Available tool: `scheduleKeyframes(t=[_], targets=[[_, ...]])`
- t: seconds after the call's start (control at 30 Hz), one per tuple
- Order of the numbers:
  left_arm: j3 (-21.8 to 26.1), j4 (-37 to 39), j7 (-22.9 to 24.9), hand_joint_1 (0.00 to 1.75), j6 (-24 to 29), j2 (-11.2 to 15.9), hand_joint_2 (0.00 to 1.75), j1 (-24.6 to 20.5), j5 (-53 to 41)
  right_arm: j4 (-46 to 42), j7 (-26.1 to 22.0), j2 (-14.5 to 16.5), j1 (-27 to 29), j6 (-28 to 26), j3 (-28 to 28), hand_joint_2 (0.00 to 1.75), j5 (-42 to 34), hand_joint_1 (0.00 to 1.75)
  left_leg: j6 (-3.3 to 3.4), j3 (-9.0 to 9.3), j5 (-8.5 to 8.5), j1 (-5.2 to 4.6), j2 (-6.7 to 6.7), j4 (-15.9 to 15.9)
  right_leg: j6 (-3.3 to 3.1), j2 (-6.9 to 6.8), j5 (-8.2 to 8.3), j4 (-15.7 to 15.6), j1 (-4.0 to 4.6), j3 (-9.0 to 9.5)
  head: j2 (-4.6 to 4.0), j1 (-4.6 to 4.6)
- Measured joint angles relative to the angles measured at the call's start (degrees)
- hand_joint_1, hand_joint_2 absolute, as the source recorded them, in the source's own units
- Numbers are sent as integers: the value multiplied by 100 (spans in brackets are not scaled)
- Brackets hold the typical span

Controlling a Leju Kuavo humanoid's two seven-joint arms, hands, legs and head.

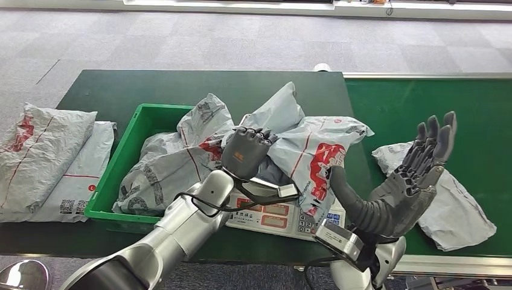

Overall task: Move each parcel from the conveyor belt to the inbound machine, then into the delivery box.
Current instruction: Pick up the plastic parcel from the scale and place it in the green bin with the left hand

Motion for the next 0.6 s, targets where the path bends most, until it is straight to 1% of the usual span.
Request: scheduleKeyframes(t=[0.07, 0.1, 0.13, 0.17, 0.2, 0.27, 0.3, 0.33, 0.37, 0.4, 0.47, 0.6], targets=[[189, -582, 116, 175, 95, 163, 175, 79, 5, -24, -24, 2, 15, 1, -50, 175, -6, 0, -2, 5, 0, 0, 7, -2, -2, 7, 1, 3, 0, 1, 0, 1], [317, -1131, 89, 175, 175, 276, 175, 243, 41, -26, -80, 6, 28, 1, -86, 175, -26, 0, -4, 7, -1, 0, 19, -3, -5, 16, 3, 5, 0, -3, 0, 1], [489, -1834, -71, 175, 282, 383, 175, 469, 119, -22, -163, 14, 47, 0, -134, 175, -56, 0, -6, 6, -2, 1, 31, -2, -8, 26, 5, 6, 1, -13, 0, -1], [735, -2647, -447, 175, 390, 437, 175, 706, 253, -15, -258, 24, 69, -1, -197, 175, -92, 0, -7, 0, -2, 3, 38, -1, -11, 33, 6, 6, 2, -23, 0, -2], [1055, -3404, -986, 175, 469, 429, 175, 902, 423, -4, -345, 33, 89, -2, -266, 175, -119, 0, -7, -6, -3, 4, 39, -1, -12, 32, 5, 6, 3, -29, 0, -2], [1800, -4552, -2251, 175, 528, 232, 175, 1168, 805, 20, -435, 44, 108, -1, -365, 175, -131, 0, -7, -13, -6, 6, 30, -2, -13, 24, 0, 6, 3, -30, 0, 0], [2165, -4973, -2779, 175, 528, 105, 175, 1288, 956, 29, -447, 47, 112, 0, -394, 175, -124, 0, -7, -11, -7, 6, 29, -3, -13, 23, -2, 6, 2, -28, 0, 0], [2503, -5352, -3173, 175, 527, -19, 175, 1404, 1073, 35, -444, 49, 116, 1, -415, 175, -117, 0, -7, -12, -9, 6, 30, -4, -13, 25, -2, 6, 2, -28, 0, 0], [2814, -5681, -3411, 175, 526, -131, 175, 1503, 1144, 38, -437, 50, 120, 0, -437, 175, -113, 0, -8, -13, -9, 6, 30, -4, -13, 25, -3, 5, 3, -29, 0, 0], [3079, -5963, -3530, 175, 525, -221, 175, 1583, 1182, 43, -431, 52, 123, 0, -457, 175, -110, 0, -8, -13, -9, 6, 30, -4, -13, 24, -3, 5, 3, -29, 0, 0], [3526, -6448, -3608, 175, 523, -353, 175, 1693, 1235, 56, -431, 54, 128, 0, -491, 175, -105, 0, -8, -13, -8, 6, 28, -4, -14, 21, -3, 5, 4, -28, 0, 0], [4112, -7050, -3684, 175, 514, -432, 175, 1789, 1344, 76, -421, 55, 129, 0, -509, 175, -83, 0, -8, -11, -4, 6, 27, -4, -14, 17, -1, 5, 6, -25, 0, 0]])
